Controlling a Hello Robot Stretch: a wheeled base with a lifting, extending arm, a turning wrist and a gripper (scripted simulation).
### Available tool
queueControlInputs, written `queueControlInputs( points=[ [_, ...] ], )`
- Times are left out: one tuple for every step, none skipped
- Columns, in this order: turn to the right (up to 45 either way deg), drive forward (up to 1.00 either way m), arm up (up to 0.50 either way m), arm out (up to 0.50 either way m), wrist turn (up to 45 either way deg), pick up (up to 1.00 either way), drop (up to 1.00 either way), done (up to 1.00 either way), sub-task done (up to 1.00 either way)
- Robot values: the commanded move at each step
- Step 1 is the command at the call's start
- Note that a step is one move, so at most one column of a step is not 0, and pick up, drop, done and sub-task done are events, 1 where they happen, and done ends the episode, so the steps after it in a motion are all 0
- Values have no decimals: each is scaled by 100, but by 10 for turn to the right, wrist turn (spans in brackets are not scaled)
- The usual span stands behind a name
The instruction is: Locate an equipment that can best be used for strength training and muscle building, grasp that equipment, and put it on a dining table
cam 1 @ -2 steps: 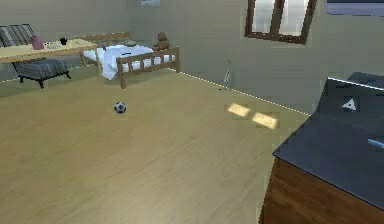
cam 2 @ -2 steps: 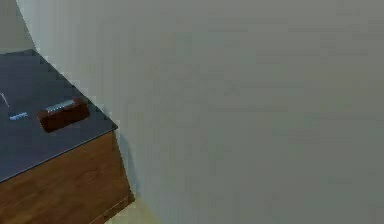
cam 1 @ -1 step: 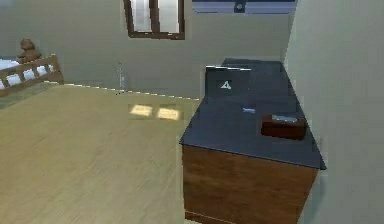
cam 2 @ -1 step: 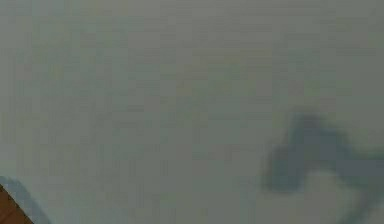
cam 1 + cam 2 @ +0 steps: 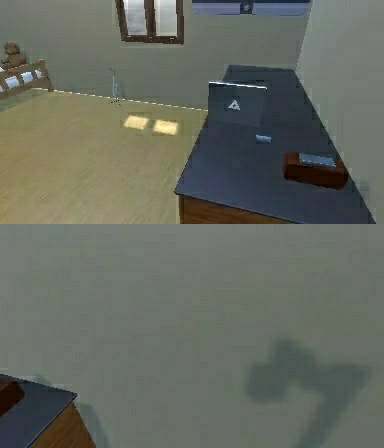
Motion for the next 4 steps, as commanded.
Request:
queueControlInputs(
  points=[
    [450, 0, 0, 0, 0, 0, 0, 0, 0],
    [450, 0, 0, 0, 0, 0, 0, 0, 0],
    [120, 0, 0, 0, 0, 0, 0, 0, 0],
    [450, 0, 0, 0, 0, 0, 0, 0, 0]
  ],
)
